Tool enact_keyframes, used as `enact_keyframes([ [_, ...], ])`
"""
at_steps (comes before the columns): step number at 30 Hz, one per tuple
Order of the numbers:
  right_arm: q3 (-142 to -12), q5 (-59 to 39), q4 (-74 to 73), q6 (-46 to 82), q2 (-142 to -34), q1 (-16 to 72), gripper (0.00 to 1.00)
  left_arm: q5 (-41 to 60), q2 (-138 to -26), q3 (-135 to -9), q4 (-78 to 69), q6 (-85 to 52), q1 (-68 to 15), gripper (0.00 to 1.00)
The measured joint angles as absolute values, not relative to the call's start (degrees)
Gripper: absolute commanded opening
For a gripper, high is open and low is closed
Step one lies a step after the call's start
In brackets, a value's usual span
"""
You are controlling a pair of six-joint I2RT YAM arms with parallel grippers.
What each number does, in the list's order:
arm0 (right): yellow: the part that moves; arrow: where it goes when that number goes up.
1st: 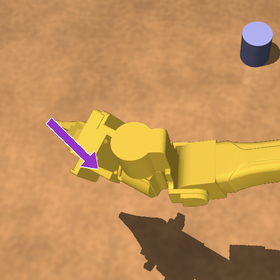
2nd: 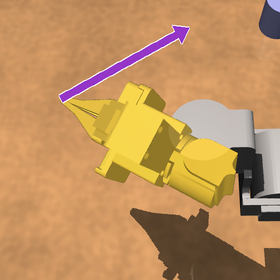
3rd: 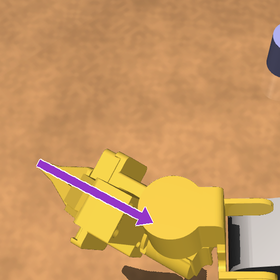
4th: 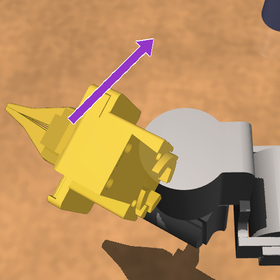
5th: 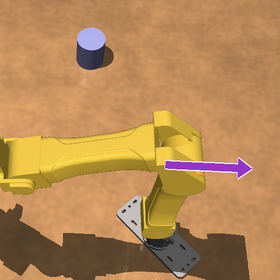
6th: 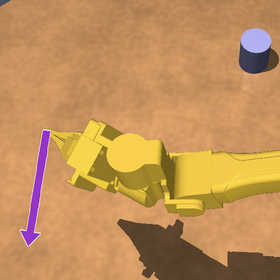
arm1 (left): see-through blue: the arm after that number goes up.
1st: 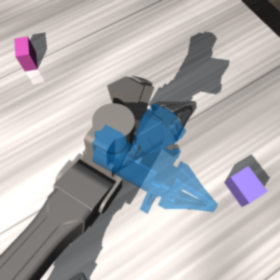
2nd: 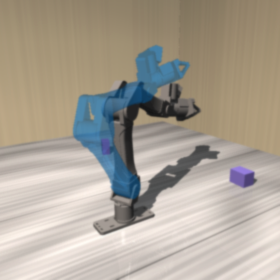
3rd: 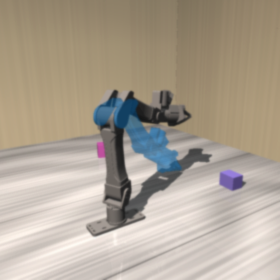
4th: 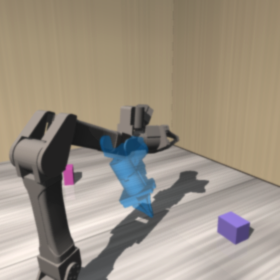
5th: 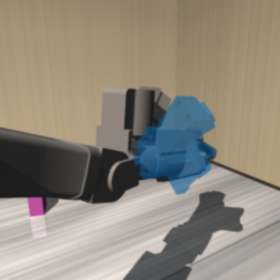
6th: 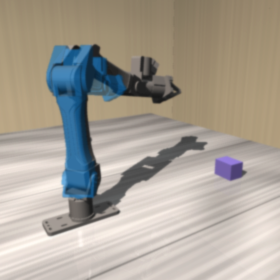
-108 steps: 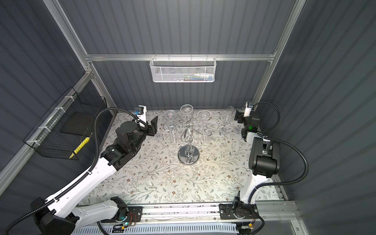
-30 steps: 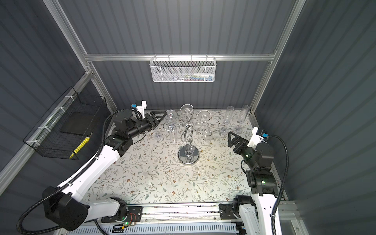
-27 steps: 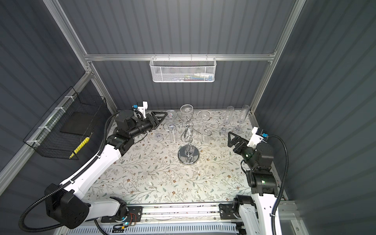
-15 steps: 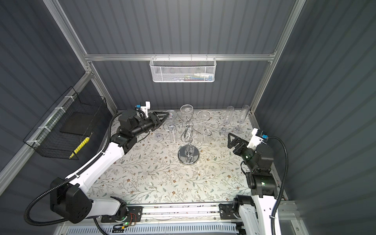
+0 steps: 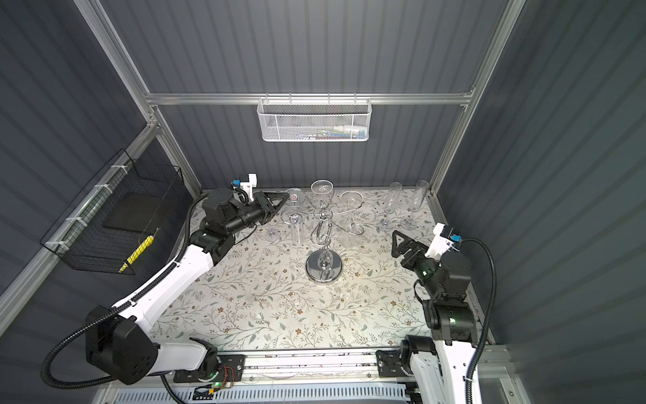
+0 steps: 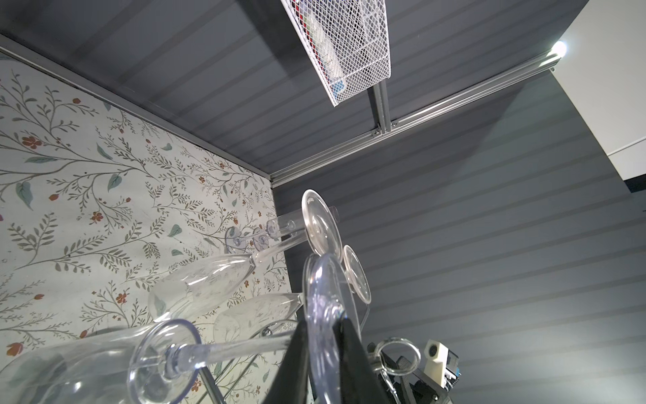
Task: Take the wine glass off the wine glass rack
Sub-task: 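Close the left gripper on the foot of a hanging glass, then pull the glass off the rack with the left gripper, drawing back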
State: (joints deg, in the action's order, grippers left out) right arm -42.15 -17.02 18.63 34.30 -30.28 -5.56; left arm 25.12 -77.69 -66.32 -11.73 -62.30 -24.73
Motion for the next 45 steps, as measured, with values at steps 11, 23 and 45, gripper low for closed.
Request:
enact_keyframes([
  [11, -42.2, -16.4, 19.0, 34.3, -29.6, -5.6, 0.99, 24.9, -76.4, -64.2, -14.8, -64.9, -24.7, 0.03],
  [23, -42.2, -15.9, 20.0, 34.3, -28.6, -5.6, 0.99, 24.5, -76.1, -62.3, -20.3, -70.4, -24.7, 0.0],
  [45, -43.0, -15.0, 21.0, 34.1, -30.0, -5.6, 0.99, 24.0, -78.2, -65.5, -22.8, -71.6, -24.7, 0.0],
])
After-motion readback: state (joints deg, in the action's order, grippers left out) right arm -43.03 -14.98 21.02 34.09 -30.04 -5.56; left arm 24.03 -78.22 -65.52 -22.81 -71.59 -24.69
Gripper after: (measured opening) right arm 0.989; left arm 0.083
